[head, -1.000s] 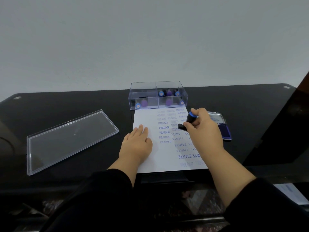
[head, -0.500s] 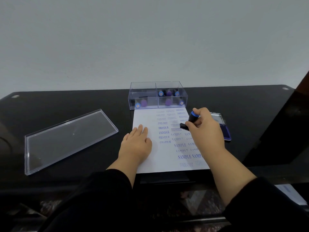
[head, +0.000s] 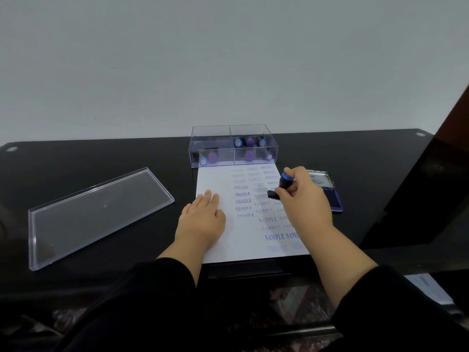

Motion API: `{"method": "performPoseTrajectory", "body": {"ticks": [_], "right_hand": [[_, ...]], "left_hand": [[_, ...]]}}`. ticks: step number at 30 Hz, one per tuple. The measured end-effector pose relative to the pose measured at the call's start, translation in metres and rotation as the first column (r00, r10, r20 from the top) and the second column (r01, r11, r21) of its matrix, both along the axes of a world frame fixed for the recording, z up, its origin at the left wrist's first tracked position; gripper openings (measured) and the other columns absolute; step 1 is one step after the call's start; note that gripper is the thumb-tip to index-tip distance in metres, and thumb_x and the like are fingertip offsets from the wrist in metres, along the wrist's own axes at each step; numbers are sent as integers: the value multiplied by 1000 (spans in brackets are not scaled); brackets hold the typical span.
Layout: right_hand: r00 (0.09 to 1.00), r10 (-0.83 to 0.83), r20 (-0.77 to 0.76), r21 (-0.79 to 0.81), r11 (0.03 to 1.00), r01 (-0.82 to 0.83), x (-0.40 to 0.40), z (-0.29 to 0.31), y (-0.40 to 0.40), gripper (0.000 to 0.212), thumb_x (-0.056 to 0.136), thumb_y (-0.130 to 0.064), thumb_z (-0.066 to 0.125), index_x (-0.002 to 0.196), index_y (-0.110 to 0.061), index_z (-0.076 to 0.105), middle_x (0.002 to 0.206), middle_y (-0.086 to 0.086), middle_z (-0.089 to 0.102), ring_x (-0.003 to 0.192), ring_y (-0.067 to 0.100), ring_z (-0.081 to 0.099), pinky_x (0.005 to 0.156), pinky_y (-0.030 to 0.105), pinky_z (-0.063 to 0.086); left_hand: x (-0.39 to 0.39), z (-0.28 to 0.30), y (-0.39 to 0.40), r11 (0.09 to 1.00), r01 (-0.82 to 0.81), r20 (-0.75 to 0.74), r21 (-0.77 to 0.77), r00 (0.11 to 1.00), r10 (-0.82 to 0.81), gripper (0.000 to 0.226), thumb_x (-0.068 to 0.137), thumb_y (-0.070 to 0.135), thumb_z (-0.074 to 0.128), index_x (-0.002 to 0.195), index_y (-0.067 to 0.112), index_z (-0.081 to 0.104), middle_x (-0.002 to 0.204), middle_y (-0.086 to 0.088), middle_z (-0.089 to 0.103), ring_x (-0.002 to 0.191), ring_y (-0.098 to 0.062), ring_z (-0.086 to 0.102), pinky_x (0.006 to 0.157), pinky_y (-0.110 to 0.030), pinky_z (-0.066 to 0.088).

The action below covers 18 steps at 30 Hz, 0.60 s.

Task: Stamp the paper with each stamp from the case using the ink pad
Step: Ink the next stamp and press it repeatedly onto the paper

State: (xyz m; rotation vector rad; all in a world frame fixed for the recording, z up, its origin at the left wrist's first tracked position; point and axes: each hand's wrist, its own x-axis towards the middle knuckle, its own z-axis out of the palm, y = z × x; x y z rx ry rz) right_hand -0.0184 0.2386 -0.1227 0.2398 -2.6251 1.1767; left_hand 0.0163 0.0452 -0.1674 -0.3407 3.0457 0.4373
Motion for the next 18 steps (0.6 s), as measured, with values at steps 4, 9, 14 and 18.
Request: {"method": "performPoseTrajectory", "body": {"ticks": [4,9,14,18], "right_hand": [[999,-17,-29,50,999,18,0,1,4,27,93,-20,56,119,-22,49,84,-3,60,80,21,60,65,38,51],[996,-80,-37,78,993,83,-10,3,20,28,95,-18,53,122,-22,49,105,-3,63,81,16,56,61,28,41],[987,-158,-31,117,980,161,-20,1,35,29,94,-18,53,122,-24,49,104,6,65,84,26,58,64,33,45],[984,-173,-29,139,975,176,-27,-2,44,31,94,-17,54,124,-22,48,108,6,64,88,25,56,62,30,39]], "left_hand": [[1,0,0,1000,1,5,-7,1000,-1,53,101,28,15,153,21,4,160,4,-5,147,-13,-3,118,-33,-1],[1,0,0,1000,4,13,-19,1000,-3,53,102,29,14,153,21,3,160,4,-6,147,-13,-3,118,-33,-1],[0,0,0,1000,7,4,-19,1000,-7,53,102,30,14,153,21,3,160,3,-5,147,-13,-3,119,-34,-1],[1,0,0,1000,2,-17,-18,1000,-3,53,102,29,16,153,21,6,160,4,-3,147,-13,-1,118,-33,0]]}}
